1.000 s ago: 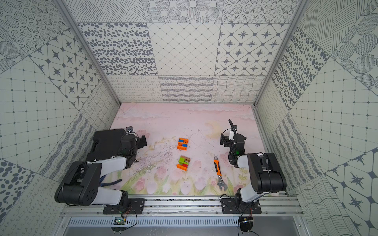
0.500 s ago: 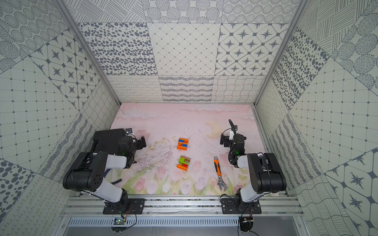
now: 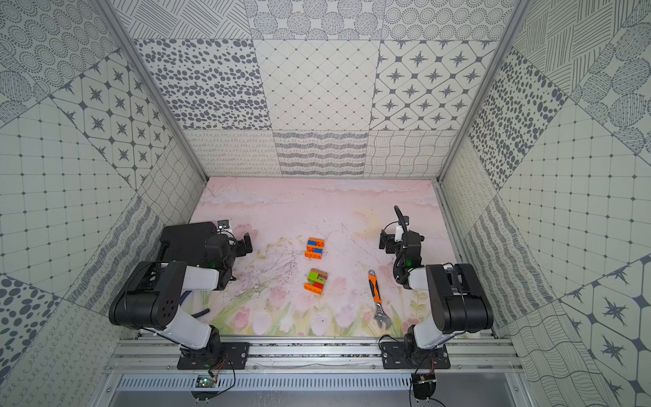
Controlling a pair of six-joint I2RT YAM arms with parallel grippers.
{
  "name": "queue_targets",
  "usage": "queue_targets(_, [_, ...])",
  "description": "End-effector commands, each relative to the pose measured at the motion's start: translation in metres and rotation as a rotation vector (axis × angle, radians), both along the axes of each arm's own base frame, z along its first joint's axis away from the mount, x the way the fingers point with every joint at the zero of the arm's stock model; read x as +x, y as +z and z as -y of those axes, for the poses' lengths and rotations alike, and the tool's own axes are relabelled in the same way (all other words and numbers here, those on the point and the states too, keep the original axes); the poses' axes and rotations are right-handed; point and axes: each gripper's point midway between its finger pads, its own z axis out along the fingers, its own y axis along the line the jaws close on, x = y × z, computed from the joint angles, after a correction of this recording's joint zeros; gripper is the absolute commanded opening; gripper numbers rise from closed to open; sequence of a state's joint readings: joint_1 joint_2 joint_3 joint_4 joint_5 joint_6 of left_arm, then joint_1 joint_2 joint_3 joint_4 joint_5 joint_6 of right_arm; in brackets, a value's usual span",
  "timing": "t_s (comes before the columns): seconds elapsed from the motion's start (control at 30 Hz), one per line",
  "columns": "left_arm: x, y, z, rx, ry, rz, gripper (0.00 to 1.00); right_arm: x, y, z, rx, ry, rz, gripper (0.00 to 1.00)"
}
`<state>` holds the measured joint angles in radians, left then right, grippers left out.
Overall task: Assemble the number 5 with lego
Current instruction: Reset both arms
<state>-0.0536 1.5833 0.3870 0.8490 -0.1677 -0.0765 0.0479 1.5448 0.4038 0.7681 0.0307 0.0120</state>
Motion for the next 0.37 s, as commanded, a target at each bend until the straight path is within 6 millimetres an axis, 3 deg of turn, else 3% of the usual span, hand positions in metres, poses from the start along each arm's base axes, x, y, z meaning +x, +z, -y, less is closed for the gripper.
queue_targets(0.0, [0.0079,0.0149,0.0036,0.010,-0.017,0.059,0.99,0.0081,0.0153,0.0017,0.011,-0.006,0.063,0.99])
queue_targets(0.33, [0.0083,0.0150,0.0032,0.006,-0.020,0.058,0.99,0.0079,0.0151,0.0019,0.011,-0.007,0.062,0.99])
